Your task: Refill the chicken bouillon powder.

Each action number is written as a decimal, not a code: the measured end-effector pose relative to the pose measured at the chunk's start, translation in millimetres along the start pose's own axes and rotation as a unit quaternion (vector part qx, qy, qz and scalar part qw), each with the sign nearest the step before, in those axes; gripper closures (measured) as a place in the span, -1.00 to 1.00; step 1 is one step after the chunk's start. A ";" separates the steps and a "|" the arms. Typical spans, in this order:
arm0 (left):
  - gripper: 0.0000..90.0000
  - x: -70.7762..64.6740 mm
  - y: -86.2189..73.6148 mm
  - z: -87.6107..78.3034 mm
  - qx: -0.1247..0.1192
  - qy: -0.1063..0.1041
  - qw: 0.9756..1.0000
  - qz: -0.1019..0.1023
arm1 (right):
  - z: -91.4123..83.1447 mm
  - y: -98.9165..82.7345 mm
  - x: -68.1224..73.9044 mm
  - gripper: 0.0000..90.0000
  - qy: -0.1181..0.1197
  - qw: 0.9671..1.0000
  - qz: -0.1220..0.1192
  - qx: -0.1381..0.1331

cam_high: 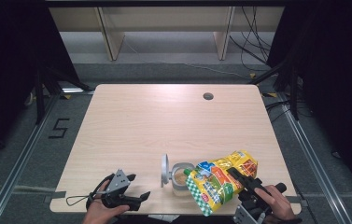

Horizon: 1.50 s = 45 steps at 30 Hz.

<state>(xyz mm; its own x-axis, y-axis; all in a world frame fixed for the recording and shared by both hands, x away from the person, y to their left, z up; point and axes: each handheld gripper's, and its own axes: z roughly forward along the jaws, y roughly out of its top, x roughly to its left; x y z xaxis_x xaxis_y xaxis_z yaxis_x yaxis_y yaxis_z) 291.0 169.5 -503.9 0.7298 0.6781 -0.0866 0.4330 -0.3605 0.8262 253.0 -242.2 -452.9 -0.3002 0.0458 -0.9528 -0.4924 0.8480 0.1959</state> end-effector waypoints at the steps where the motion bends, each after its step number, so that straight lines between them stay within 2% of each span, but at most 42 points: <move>1: -0.63 -0.7 -0.2 0.1 -0.001 0.002 1.000 -0.003 | -0.1 -2.2 3.9 0.47 0.005 0.999 0.040 -0.002; 2: -0.63 -0.9 0.0 -0.1 0.000 0.002 1.000 -0.001 | 0.8 -2.9 2.3 0.47 0.009 0.999 0.034 -0.009; 4: -0.63 -2.1 0.1 0.6 -0.006 -0.003 1.000 -0.007 | -0.1 -4.3 2.9 0.48 0.012 0.999 0.039 -0.007; 6: -0.63 0.1 0.5 -0.3 0.000 -0.001 1.000 0.007 | 1.1 -5.2 6.4 0.48 0.026 0.997 0.068 -0.019; 8: -0.63 -0.5 0.1 -0.3 -0.003 -0.002 1.000 -0.001 | 2.5 -7.9 7.0 0.48 0.030 0.996 0.085 -0.024; 10: -0.63 0.0 0.4 -0.5 -0.003 -0.002 1.000 0.003 | 3.4 -11.4 8.2 0.49 0.045 0.991 0.121 -0.028; 11: -0.63 -0.3 0.5 -0.8 -0.002 -0.001 1.000 0.003 | 3.6 -13.1 7.4 0.49 0.045 0.991 0.126 -0.031; 12: -0.63 0.6 0.7 -1.3 0.004 0.001 1.000 0.010 | 3.2 -14.2 9.3 0.49 0.048 0.987 0.149 -0.030; 13: -0.63 0.2 0.7 -1.1 0.005 0.001 1.000 0.008 | 4.8 -17.1 5.7 0.49 0.048 0.989 0.136 -0.045; 14: -0.63 0.0 0.5 -0.6 0.006 0.002 1.000 0.005 | 5.7 -19.4 5.3 0.49 0.049 0.987 0.145 -0.050; 15: -0.63 -0.1 0.3 -0.4 0.005 0.001 1.000 0.002 | 4.9 -20.8 9.0 0.50 0.053 0.981 0.181 -0.045; 16: -0.63 -0.1 0.4 -0.5 0.005 0.001 1.000 0.002 | 6.0 -22.3 8.4 0.50 0.061 0.980 0.181 -0.052; 17: -0.63 -0.1 0.5 -0.6 0.005 0.002 1.000 0.003 | 6.4 -23.2 8.9 0.50 0.064 0.978 0.189 -0.054; 19: -0.63 -0.5 0.3 -0.2 0.001 0.001 1.000 -0.002 | 7.9 -23.9 10.0 0.51 0.066 0.977 0.194 -0.061; 20: -0.63 -0.7 0.2 -0.3 -0.001 -0.001 1.000 -0.002 | 8.7 -24.1 10.7 0.51 0.071 0.975 0.201 -0.064; 21: -0.63 -0.2 0.3 -0.5 0.003 0.002 1.000 0.002 | 9.8 -23.8 12.0 0.51 0.082 0.970 0.217 -0.074; 24: -0.63 -0.4 0.5 -0.9 0.004 0.002 1.000 0.003 | 12.2 -24.2 12.8 0.51 0.083 0.969 0.221 -0.075; 25: -0.63 -0.4 0.5 -0.9 0.005 0.002 1.000 0.003 | 13.3 -24.8 12.9 0.51 0.092 0.967 0.226 -0.080; 27: -0.63 -0.5 0.5 -0.9 0.005 0.002 1.000 0.003 | 15.4 -27.2 12.3 0.51 0.090 0.964 0.234 -0.086; 28: -0.63 -0.4 0.6 -1.0 0.004 0.001 1.000 0.002 | 15.8 -28.6 12.3 0.51 0.093 0.961 0.245 -0.089; 29: -0.63 -0.2 0.6 -1.0 0.003 0.000 1.000 0.000 | 16.5 -30.4 12.1 0.51 0.091 0.960 0.249 -0.090; 30: -0.63 -0.1 0.6 -1.0 0.003 0.000 1.000 0.000 | 16.2 -31.6 12.1 0.51 0.097 0.957 0.258 -0.091; 31: -0.63 -1.7 0.4 -0.1 -0.007 -0.004 1.000 -0.011 | 16.8 -33.6 11.6 0.52 0.092 0.956 0.263 -0.092; 32: -0.63 -1.3 0.5 0.0 -0.007 -0.004 1.000 -0.007 | 17.3 -35.7 10.9 0.52 0.091 0.954 0.271 -0.095; 33: -0.63 -0.5 0.6 -0.2 -0.004 -0.005 1.000 -0.001 | 16.3 -36.2 11.7 0.52 0.095 0.946 0.292 -0.098; 34: -0.63 -0.7 0.6 0.2 -0.007 -0.005 1.000 -0.001 | 17.2 -37.0 11.0 0.53 0.097 0.944 0.298 -0.107; 35: -0.63 0.8 0.8 -0.9 0.004 -0.001 1.000 0.009 | 17.2 -38.0 10.7 0.53 0.097 0.941 0.306 -0.108; 36: -0.63 0.0 0.5 -0.5 0.004 0.001 1.000 0.001 | 17.5 -39.1 10.7 0.53 0.099 0.938 0.313 -0.109; 39: -0.63 0.1 0.5 -0.5 0.005 0.000 1.000 0.002 | 19.4 -42.5 10.8 0.55 0.102 0.933 0.327 -0.113; 40: -0.63 -0.6 0.4 0.0 0.000 -0.001 1.000 -0.004 | 20.3 -43.3 10.9 0.55 0.100 0.932 0.330 -0.113; 41: -0.63 -0.9 0.3 0.1 -0.004 -0.004 1.000 -0.005 | 20.9 -43.9 11.1 0.56 0.103 0.929 0.336 -0.115; 42: -0.63 -0.8 0.4 0.0 -0.003 -0.004 1.000 -0.004 | 22.2 -45.2 10.3 0.56 0.101 0.929 0.336 -0.120; 43: -0.63 -0.8 0.4 0.0 -0.003 -0.004 1.000 -0.004 | 22.9 -45.7 10.9 0.57 0.106 0.924 0.348 -0.122; 44: -0.63 -0.6 0.3 0.0 0.000 -0.002 1.000 -0.003 | 24.1 -47.0 10.3 0.57 0.109 0.921 0.352 -0.124; 45: -0.63 -0.8 0.4 -0.3 0.001 -0.002 1.000 -0.003 | 25.5 -47.6 10.4 0.57 0.108 0.918 0.360 -0.127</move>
<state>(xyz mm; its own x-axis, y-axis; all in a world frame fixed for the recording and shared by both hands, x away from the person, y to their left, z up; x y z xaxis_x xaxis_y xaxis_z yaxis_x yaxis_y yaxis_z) 290.4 169.0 -503.3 0.7292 0.6778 -0.0942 0.4385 -0.3572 0.8247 294.2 -268.7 -478.0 -0.7640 0.4171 -0.4924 -0.2693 0.4873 0.8307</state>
